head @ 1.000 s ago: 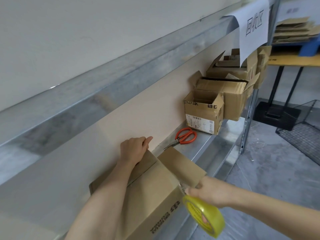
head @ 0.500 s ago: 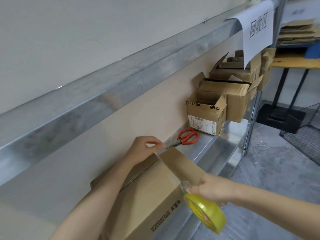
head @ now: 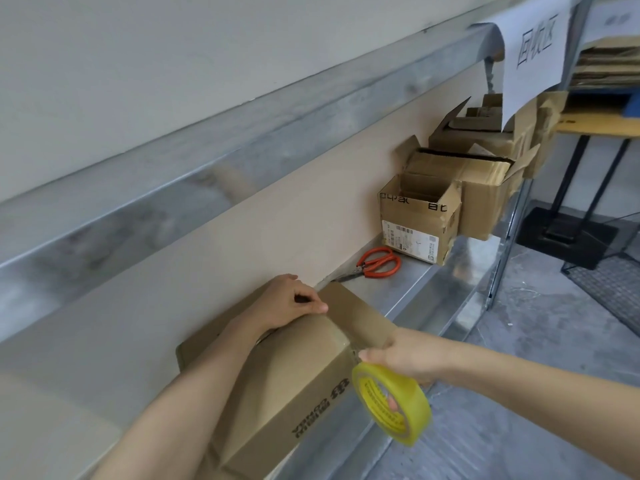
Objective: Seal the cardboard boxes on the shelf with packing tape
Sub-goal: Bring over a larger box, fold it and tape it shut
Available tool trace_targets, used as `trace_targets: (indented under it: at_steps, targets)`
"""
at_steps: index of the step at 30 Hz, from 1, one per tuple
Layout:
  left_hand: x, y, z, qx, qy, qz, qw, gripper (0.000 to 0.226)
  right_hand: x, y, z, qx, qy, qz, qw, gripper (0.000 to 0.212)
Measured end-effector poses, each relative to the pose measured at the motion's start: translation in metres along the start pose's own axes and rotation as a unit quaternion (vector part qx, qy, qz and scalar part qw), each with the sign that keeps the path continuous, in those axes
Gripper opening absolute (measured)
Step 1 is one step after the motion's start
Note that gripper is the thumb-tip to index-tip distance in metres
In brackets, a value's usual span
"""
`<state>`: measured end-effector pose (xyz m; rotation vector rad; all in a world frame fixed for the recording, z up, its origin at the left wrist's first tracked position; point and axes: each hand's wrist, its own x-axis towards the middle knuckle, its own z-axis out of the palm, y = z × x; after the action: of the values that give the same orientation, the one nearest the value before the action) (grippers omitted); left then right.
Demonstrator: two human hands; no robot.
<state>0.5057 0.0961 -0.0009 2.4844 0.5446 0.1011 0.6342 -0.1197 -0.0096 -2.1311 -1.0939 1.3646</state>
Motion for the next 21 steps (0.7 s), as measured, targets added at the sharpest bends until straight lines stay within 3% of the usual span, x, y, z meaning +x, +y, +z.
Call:
trace_targets:
  at_steps: [4, 11, 14, 17, 19, 21]
  targets:
    - [-0.002, 0.010, -0.005, -0.015, -0.017, 0.002, 1.000, 0.011, 0.014, 0.004, 0.001, 0.006, 0.018, -0.012, 1.000, 0.087]
    - [-0.007, 0.028, -0.014, -0.090, -0.044, 0.015, 0.995, 0.018, 0.021, 0.005, -0.001, 0.006, -0.018, -0.004, 1.000, 0.086]
    - [-0.001, 0.038, -0.010, -0.092, -0.132, 0.027, 0.987, 0.024, 0.028, 0.000, 0.002, -0.014, -0.023, -0.007, 1.000, 0.091]
    - [0.004, 0.037, 0.001, -0.048, -0.201, 0.047, 0.977, 0.023, 0.031, 0.002, 0.002, -0.023, -0.026, 0.004, 0.999, 0.095]
    - [0.005, 0.031, 0.001, 0.010, -0.192, 0.027, 0.981, 0.012, 0.035, 0.007, 0.003, -0.018, -0.016, -0.006, 1.000, 0.102]
    - [0.005, 0.028, -0.002, 0.037, -0.175, 0.021, 0.984, 0.007, 0.034, 0.009, 0.001, -0.015, -0.016, -0.013, 1.000, 0.094]
